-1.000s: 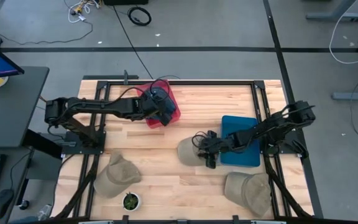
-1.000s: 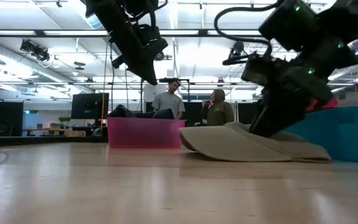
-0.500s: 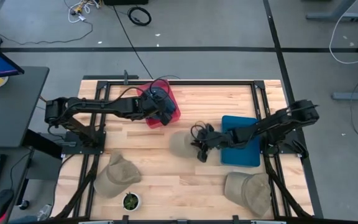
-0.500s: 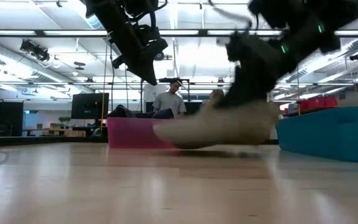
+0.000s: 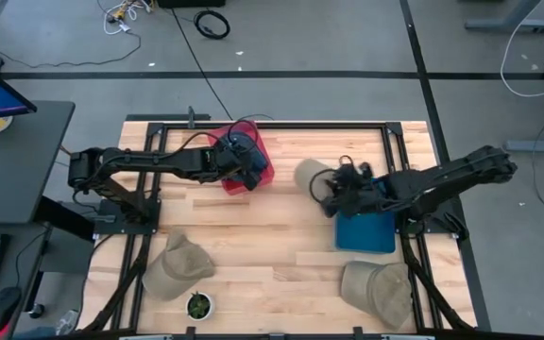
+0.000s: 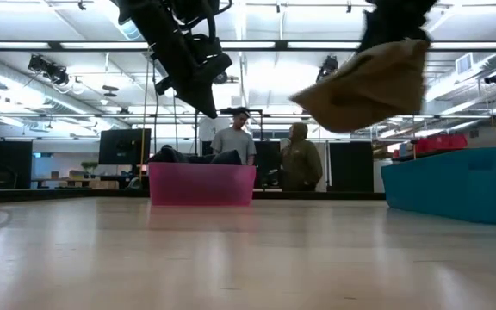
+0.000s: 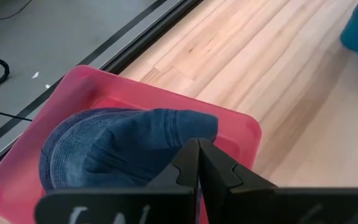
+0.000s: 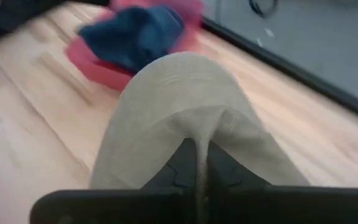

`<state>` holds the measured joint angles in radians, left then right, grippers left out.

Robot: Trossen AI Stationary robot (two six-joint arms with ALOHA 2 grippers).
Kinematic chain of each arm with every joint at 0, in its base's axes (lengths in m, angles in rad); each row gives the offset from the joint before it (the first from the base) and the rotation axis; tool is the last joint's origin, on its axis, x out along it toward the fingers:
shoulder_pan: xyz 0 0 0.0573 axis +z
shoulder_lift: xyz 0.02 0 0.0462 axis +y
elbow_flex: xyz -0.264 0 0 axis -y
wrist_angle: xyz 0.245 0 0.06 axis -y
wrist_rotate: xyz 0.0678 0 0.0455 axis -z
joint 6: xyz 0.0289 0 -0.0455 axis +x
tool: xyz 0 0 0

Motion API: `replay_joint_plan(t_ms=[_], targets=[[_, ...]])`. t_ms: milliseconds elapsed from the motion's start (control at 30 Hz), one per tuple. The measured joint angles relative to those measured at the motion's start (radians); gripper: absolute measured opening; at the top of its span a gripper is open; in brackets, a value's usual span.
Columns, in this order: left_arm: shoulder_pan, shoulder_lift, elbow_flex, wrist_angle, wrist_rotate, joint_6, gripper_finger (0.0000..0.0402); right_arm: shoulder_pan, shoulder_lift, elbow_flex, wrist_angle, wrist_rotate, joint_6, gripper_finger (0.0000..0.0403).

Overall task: Pick & Place hat
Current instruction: Put the middle brown cap into the blue bin

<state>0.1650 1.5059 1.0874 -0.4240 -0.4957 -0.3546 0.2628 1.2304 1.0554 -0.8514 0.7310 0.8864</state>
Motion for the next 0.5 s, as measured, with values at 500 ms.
replay_joint_plan(t_ms=[500], targets=[[0.0, 0.0, 0.0, -0.001, 0.0, 0.007, 0.0014, 0.096, 0.021, -0.024, -0.535, -0.227, 0.833, 0.0011]])
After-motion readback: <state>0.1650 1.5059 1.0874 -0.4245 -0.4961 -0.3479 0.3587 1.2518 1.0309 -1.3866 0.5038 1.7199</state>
